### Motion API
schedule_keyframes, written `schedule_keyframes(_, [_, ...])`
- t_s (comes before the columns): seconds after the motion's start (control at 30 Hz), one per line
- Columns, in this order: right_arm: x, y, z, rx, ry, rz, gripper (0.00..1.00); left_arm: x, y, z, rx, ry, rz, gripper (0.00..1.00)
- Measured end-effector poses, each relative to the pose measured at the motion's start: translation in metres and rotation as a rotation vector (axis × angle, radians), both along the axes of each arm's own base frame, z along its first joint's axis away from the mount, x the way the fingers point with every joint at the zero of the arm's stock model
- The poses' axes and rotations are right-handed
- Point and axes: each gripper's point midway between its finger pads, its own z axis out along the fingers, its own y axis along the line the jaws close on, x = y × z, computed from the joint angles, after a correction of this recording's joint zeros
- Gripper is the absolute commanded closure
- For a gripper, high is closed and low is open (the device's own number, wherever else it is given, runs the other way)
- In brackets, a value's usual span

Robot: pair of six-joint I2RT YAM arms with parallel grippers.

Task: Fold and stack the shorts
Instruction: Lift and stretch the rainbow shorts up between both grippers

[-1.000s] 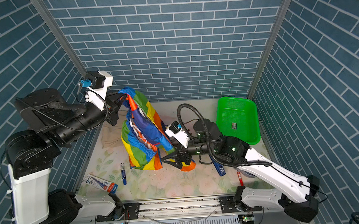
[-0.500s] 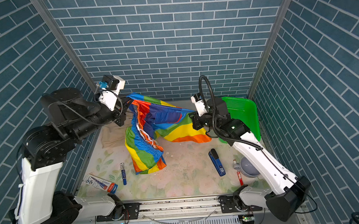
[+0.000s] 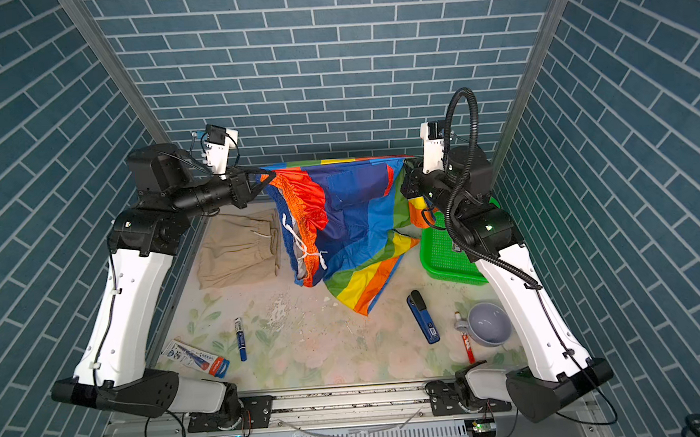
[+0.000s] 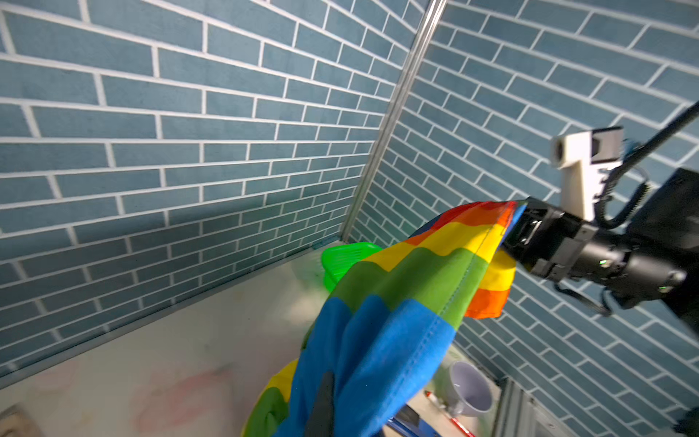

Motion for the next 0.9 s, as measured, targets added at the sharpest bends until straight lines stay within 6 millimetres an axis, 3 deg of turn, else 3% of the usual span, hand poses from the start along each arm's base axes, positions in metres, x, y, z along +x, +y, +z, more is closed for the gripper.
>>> schedule_keyframes(0.1, [-0.011, 0.003, -0.012, 0.000, 0.024, 0.042, 1.00, -0.001, 0.003, -0.003, -0.049, 0.034, -0.027, 1.00])
schedule_keyframes(0.23, [-0.021, 0.009, -0.057, -0.016, 0.123, 0.091, 1.00, -0.003, 0.006, -0.018, -0.082, 0.105, -0.039, 1.00])
schedule_keyframes(0.37, [-0.016, 0.014, -0.102, -0.028, 0.238, 0.103, 1.00, 0.001, 0.006, -0.046, -0.107, 0.196, -0.035, 1.00])
schedule_keyframes(0.5, [0.003, 0.020, -0.126, -0.035, 0.299, 0.086, 1.00, 0.021, 0.009, -0.077, -0.131, 0.292, -0.012, 1.00])
schedule_keyframes(0.63, [0.043, 0.023, -0.153, -0.065, 0.364, 0.036, 1.00, 0.052, 0.009, -0.105, -0.151, 0.371, 0.012, 1.00])
schedule_keyframes(0.73, [0.093, 0.024, -0.158, -0.071, 0.383, -0.011, 1.00, 0.080, 0.008, -0.126, -0.161, 0.431, 0.030, 1.00])
schedule_keyframes(0.83, [0.141, 0.025, -0.144, -0.071, 0.346, -0.053, 1.00, 0.119, 0.003, -0.124, -0.197, 0.456, 0.024, 1.00])
schedule_keyframes(0.9, [0.168, 0.024, -0.123, -0.075, 0.283, -0.082, 1.00, 0.148, -0.002, -0.107, -0.234, 0.443, 0.006, 1.00])
